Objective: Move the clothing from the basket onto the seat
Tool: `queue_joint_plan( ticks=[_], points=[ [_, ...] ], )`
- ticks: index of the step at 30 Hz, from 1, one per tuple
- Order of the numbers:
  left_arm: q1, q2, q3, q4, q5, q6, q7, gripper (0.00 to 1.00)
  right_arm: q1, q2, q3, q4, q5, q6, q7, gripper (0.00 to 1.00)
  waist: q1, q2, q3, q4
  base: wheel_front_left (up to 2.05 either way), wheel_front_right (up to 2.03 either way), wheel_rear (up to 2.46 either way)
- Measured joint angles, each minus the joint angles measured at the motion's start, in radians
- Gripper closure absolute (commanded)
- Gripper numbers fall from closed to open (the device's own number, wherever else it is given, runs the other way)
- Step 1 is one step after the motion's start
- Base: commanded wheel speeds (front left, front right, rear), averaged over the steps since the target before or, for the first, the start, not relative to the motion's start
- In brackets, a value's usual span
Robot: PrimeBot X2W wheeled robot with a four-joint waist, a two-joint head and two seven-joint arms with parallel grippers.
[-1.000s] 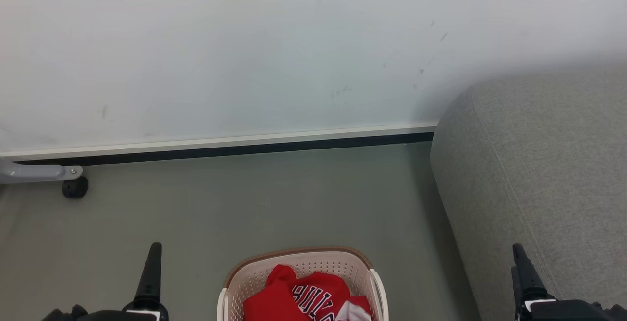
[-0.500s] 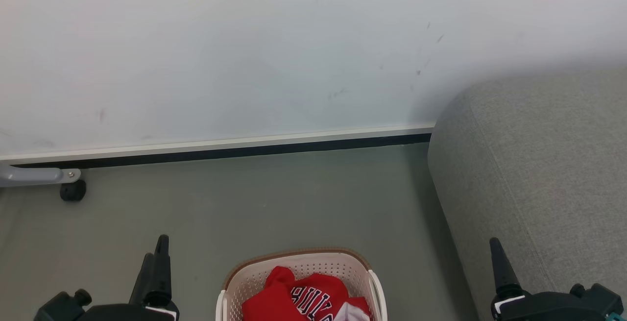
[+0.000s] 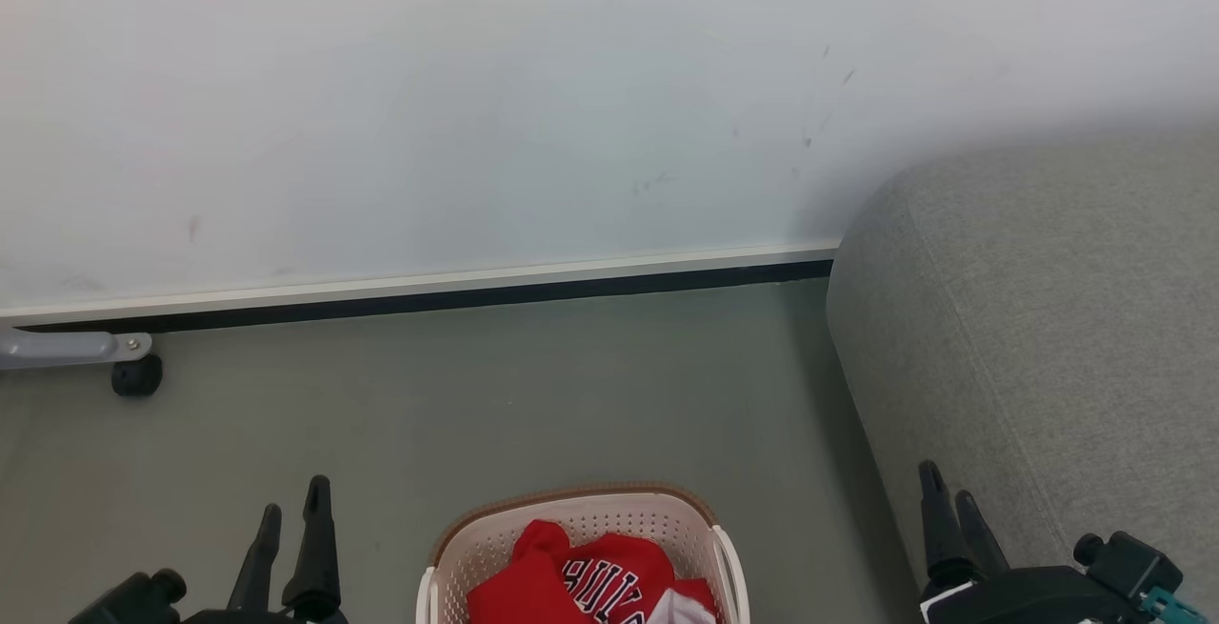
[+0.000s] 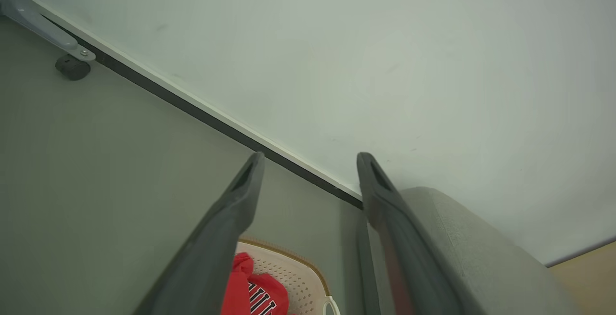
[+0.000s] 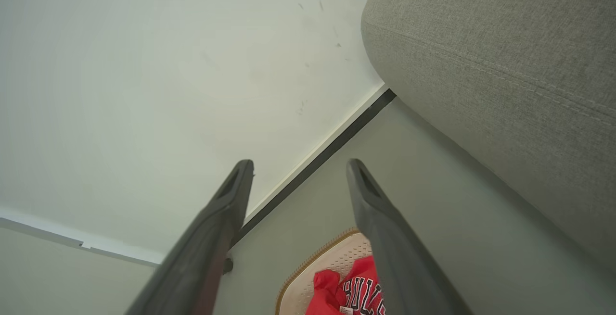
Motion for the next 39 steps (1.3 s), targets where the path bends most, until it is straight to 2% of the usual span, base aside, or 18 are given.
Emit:
queue_joint_plan(
  ticks=[21,31,39],
  points=[
    [0.064,0.026,-0.003,-0.027,0.294,0.041,-0.078,0.0,0.012,-0.022,0.104,-0.01,-0.295,-0.051,-0.079,0.0,0.0,0.0,-0.015,-0.013,0.0,0.0,0.0],
    [0.085,0.031,-0.008,-0.042,0.449,0.043,-0.12,0.0,0.018,-0.029,0.154,-0.009,-0.441,-0.068,-0.119,0.0,0.0,0.0,-0.02,-0.024,0.0,0.0,0.0],
    [0.103,0.031,-0.008,-0.043,0.532,0.05,-0.146,0.0,0.018,-0.032,0.184,-0.011,-0.527,-0.079,-0.145,0.0,0.0,0.0,-0.02,-0.029,0.0,0.0,0.0]
  ],
)
